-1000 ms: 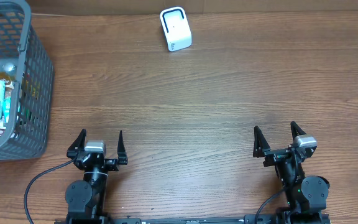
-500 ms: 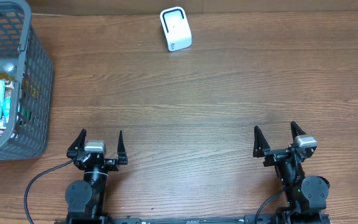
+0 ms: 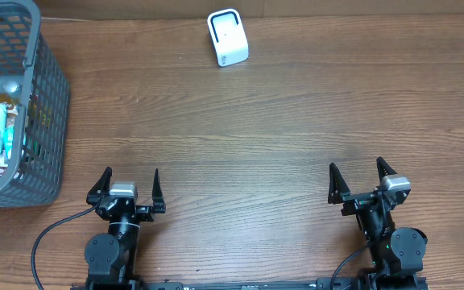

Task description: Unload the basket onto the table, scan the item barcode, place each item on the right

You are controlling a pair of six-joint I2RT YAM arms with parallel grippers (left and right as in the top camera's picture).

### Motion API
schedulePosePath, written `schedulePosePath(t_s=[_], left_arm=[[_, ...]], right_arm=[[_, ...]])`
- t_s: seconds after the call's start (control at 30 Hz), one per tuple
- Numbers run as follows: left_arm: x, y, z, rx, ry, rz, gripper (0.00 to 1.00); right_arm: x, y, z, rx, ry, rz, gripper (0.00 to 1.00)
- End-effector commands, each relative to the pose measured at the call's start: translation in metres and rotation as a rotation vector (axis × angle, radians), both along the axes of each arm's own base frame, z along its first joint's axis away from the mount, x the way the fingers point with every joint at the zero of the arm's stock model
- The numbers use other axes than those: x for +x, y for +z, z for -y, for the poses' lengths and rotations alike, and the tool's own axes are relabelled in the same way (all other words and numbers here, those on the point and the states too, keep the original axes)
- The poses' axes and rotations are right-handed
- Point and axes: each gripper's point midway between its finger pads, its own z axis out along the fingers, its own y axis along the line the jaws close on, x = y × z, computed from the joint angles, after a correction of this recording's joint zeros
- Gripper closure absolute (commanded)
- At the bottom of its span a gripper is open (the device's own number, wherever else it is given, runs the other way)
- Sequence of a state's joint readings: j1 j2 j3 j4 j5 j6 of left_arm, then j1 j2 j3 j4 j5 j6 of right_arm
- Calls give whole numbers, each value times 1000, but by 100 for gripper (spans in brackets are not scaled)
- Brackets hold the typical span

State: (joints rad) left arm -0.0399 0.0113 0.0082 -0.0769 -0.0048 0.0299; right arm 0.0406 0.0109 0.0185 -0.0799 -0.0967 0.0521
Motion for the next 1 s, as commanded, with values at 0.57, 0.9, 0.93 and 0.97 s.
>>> schedulePosePath(t_s=[0.57,0.9,0.93,0.97], left_arm=[[0,7,-3,23,19,32,1],[-44,173,18,-42,-120,443,0],[-51,188,18,-47,-122,466,0],[-63,210,19,-45,-129,488,0]], right_arm=[[0,-3,2,1,-12,0,0],[0,-3,2,0,-12,0,0],[0,-3,2,0,-12,0,0],[0,-3,2,0,-12,0,0]])
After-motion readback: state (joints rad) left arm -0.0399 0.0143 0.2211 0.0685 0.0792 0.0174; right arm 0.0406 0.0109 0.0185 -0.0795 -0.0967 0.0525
